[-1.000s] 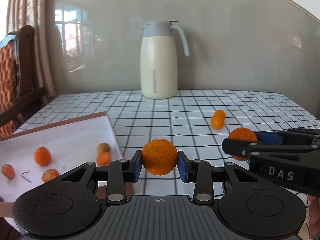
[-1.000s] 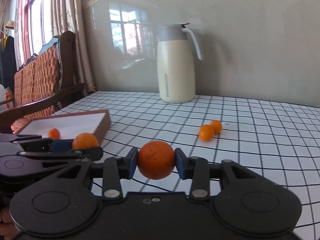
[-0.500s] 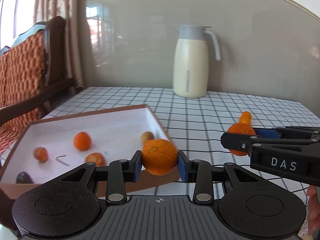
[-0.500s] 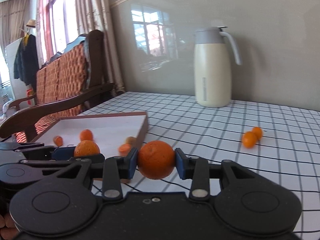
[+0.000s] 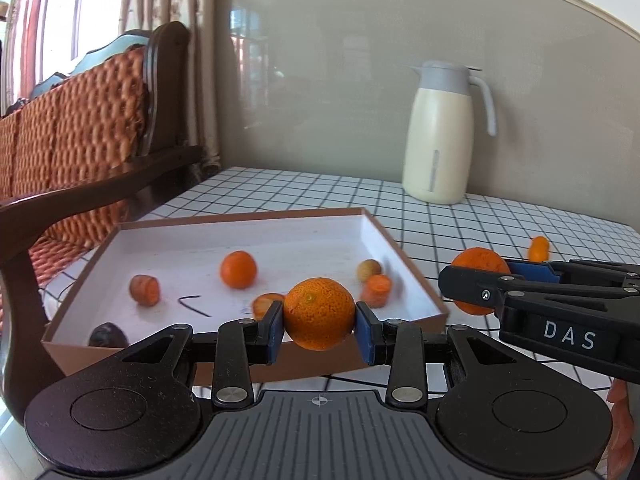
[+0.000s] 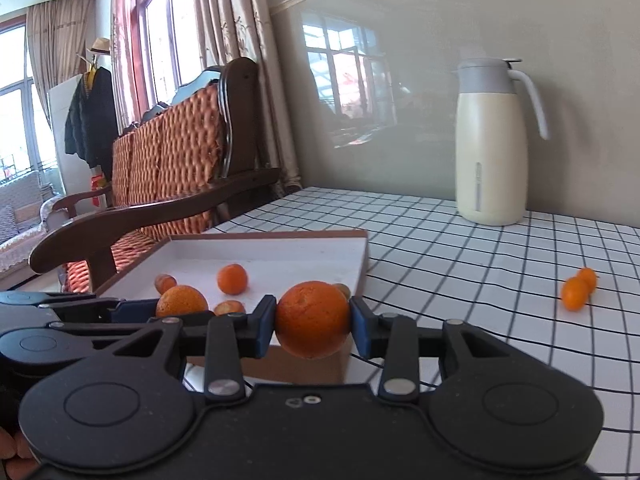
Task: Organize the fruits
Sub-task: 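Carry both tangerines in the two tools over the white box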
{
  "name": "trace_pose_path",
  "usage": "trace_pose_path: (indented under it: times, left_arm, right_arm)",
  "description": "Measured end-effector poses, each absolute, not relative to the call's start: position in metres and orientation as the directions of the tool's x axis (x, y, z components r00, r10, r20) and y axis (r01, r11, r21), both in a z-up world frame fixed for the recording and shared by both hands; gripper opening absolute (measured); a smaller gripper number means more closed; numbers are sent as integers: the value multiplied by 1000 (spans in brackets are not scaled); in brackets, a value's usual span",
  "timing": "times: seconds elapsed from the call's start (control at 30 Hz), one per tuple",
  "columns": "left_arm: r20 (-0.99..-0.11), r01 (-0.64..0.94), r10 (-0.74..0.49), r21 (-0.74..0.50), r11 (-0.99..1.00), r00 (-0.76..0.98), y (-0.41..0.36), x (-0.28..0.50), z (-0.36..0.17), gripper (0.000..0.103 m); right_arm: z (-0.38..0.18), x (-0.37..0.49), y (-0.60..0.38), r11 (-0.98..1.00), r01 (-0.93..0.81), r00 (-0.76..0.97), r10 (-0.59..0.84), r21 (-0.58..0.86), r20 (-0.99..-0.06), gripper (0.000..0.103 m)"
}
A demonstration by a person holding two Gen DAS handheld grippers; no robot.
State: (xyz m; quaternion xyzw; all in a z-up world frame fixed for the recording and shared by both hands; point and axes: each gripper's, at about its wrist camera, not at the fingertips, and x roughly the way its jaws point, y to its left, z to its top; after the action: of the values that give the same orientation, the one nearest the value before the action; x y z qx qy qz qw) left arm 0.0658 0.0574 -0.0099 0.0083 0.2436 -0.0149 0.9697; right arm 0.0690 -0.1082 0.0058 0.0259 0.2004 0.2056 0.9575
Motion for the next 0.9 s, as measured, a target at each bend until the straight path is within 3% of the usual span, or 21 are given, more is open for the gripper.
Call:
trace_pose_path:
  times: [0.9]
  left_arm:
    - [-456, -171, 145, -17, 985, 878, 133, 78, -13, 38]
  right_arm:
    - [0, 93, -67, 908, -391, 845, 420, 153, -330, 31]
